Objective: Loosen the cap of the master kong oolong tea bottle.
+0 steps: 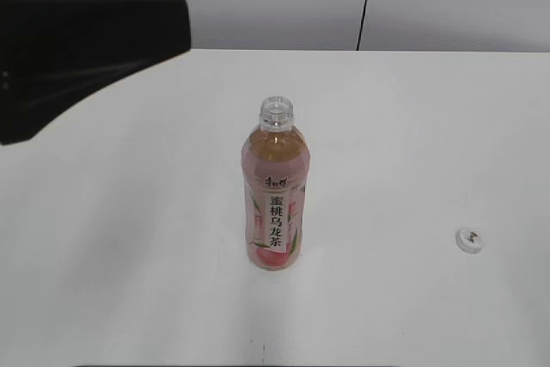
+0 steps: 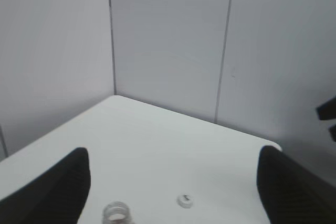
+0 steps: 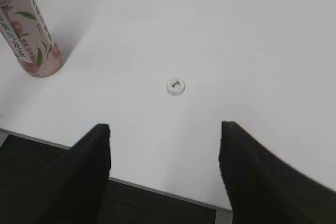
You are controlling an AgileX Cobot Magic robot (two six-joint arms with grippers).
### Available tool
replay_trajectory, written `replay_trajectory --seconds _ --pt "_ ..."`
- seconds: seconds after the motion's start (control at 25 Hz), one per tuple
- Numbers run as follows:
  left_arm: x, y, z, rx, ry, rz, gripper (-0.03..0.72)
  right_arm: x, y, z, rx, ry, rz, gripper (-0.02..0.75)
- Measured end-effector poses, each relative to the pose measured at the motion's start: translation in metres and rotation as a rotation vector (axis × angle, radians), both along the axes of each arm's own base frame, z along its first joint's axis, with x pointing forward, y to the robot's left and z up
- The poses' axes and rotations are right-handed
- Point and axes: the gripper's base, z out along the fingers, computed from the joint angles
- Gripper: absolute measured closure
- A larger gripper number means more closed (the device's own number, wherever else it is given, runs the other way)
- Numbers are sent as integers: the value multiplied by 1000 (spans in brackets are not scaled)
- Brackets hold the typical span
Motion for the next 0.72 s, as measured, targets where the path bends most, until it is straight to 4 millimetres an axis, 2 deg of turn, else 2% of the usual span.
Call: replay_trajectory --seconds 0.2,0.44,0.6,0.72 --pt "16 10 -15 0 -59 200 101 0 0 0 0 0 0 245" --pt "29 30 -23 -1 20 490 101 0 0 0 0 0 0 245" --pt "23 48 -23 55 61 632 101 0 0 0 0 0 0 245" --pt "3 63 -18 68 107 688 101 0 0 0 -1 0 -1 245"
